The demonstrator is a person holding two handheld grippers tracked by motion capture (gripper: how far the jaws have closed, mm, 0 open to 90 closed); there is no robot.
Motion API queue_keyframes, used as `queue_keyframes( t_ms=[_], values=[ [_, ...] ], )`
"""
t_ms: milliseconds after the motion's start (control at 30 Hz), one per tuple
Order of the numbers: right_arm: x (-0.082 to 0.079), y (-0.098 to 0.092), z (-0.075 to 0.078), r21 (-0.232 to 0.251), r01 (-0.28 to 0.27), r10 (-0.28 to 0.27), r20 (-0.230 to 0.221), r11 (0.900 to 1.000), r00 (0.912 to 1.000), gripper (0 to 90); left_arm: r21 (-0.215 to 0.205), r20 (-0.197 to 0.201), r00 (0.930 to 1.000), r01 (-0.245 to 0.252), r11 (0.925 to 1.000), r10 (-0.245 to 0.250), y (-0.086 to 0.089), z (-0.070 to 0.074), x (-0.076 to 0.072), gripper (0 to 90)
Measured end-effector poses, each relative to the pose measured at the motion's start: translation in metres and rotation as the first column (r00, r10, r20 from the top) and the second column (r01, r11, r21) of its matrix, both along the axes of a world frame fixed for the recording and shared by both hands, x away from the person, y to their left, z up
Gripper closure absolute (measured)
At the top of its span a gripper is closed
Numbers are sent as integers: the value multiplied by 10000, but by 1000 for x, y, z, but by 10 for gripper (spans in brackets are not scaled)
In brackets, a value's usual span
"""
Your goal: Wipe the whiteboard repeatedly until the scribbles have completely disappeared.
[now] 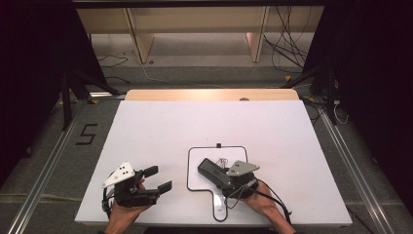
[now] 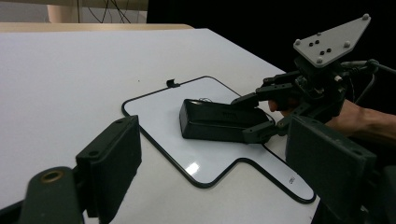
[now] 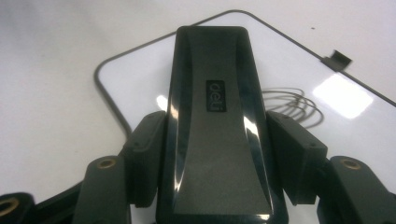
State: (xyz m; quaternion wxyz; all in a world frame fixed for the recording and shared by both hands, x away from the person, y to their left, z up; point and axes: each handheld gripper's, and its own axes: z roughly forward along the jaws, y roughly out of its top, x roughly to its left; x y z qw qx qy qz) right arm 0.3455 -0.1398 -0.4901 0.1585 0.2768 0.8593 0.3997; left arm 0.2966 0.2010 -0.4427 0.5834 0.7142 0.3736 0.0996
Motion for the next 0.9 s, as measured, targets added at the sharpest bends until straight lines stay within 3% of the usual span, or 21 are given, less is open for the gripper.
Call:
queue_keyframes(
  t_ms=[133,233,400,533,767,900],
  values=[
    [2,1,0,-18,-1,1,-52,10000,10000,414,-8,11,10000,0,10000,0,0,0,0,178],
    [8,-4,1,-153,435,-434,85,9989,9990,413,-13,16,10000,11,10000,-11,0,0,0,178],
    [21,-16,0,13,1225,-1225,10,9925,9925,413,-17,29,10000,-4,10000,4,1,0,0,178],
    [18,-13,1,-95,1205,-1204,102,9927,9927,413,-6,11,10000,12,10000,-12,0,0,0,178],
    [4,3,2,-229,344,-345,-39,9991,9994,413,-1,-9,10000,13,10000,-13,0,0,0,178],
    [14,-3,2,-229,820,-820,-5,9964,9966,413,-11,-5,10000,6,10000,-6,0,0,0,178]
  ],
)
